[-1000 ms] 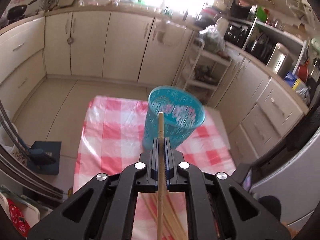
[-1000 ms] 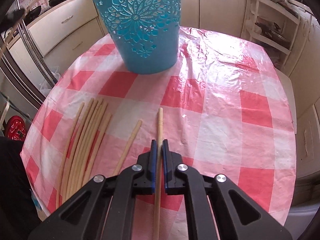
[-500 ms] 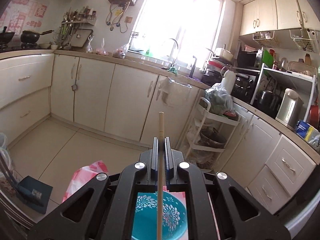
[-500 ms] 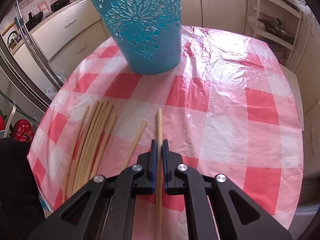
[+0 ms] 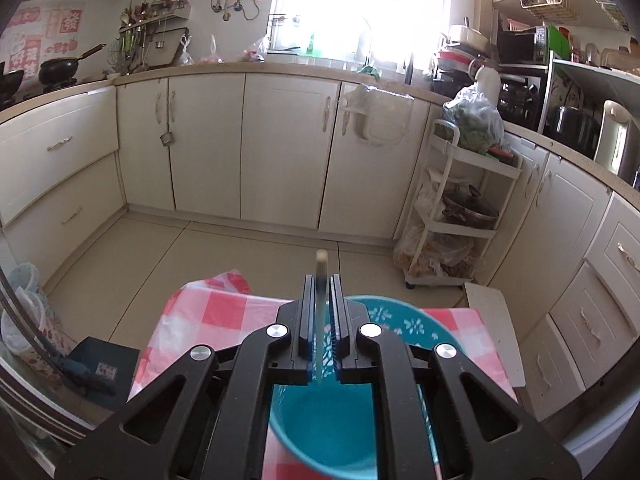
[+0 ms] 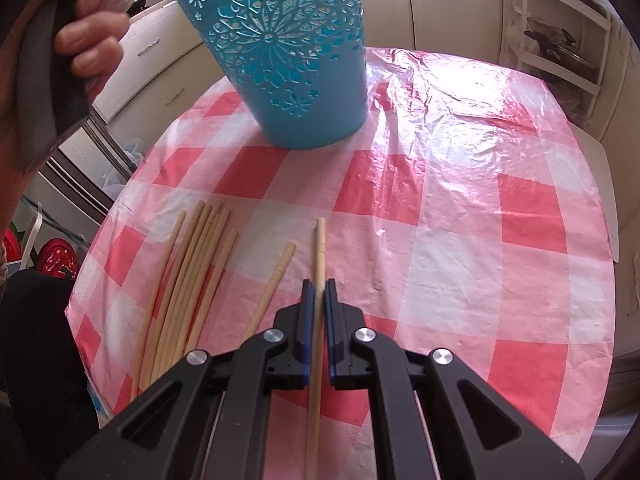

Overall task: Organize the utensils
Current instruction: 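Lift the stick with the left tool and drop it into the teal basket, then carry the held stick over the basket and open the right tool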

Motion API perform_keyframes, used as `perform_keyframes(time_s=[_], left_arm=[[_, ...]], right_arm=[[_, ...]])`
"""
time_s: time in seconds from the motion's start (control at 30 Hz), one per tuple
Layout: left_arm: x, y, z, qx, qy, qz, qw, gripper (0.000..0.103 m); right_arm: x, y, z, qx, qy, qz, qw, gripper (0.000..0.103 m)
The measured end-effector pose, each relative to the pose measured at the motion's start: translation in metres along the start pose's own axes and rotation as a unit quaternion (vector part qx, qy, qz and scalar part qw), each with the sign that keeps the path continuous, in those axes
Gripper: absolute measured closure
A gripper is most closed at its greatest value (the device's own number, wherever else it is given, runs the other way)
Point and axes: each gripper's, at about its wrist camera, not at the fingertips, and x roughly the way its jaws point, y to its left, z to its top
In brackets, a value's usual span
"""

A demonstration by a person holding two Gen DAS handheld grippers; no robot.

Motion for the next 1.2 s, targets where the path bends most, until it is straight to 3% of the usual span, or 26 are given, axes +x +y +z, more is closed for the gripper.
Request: perform_keyframes(time_s=[0.07, 0.13, 0.3, 0.43, 0.67, 0.9, 1.03, 1.2], left_arm=[[-0.014, 0.008, -0.008, 0.006, 0.005, 0.005, 1.0000, 0.078], [-0.034, 0.019, -0.015, 0.006, 0.002, 0.013, 0.9999, 0.050], [-0.075, 0.039, -0.039, 0.033, 0.006, 0.032, 0.9989, 0.032], [-0.094, 0.050, -0.063, 0.064, 0.006, 0.056, 0.9963, 0.020], [-0.087, 0.073, -0.094, 0.053, 0.036, 0.063, 0.9959, 0.013], [-0.074, 0.083, -0.100, 0.033, 0.057, 0.076, 0.9950, 0.010], [-0.071, 0.084, -0.102, 0.031, 0.056, 0.080, 0.9947, 0.008], [-0.065, 0.085, -0.101, 0.022, 0.066, 0.078, 0.9945, 0.008]], right_arm=[[0.000, 0.000, -0.001, 0.001, 0.000, 0.001, 1.000, 0.097], [0.000, 0.003, -0.002, -0.005, -0.002, -0.006, 1.000, 0.097], [0.002, 0.028, -0.007, -0.078, -0.009, -0.076, 0.994, 0.097], [-0.008, 0.013, -0.008, -0.024, -0.013, -0.040, 0.999, 0.097], [-0.088, 0.012, 0.006, 0.031, -0.134, 0.049, 0.989, 0.097], [-0.144, 0.039, 0.066, 0.028, -0.248, 0.112, 0.962, 0.097], [-0.159, 0.049, 0.106, 0.030, -0.308, 0.119, 0.943, 0.097], [-0.154, 0.056, 0.154, 0.054, -0.372, 0.090, 0.922, 0.097]])
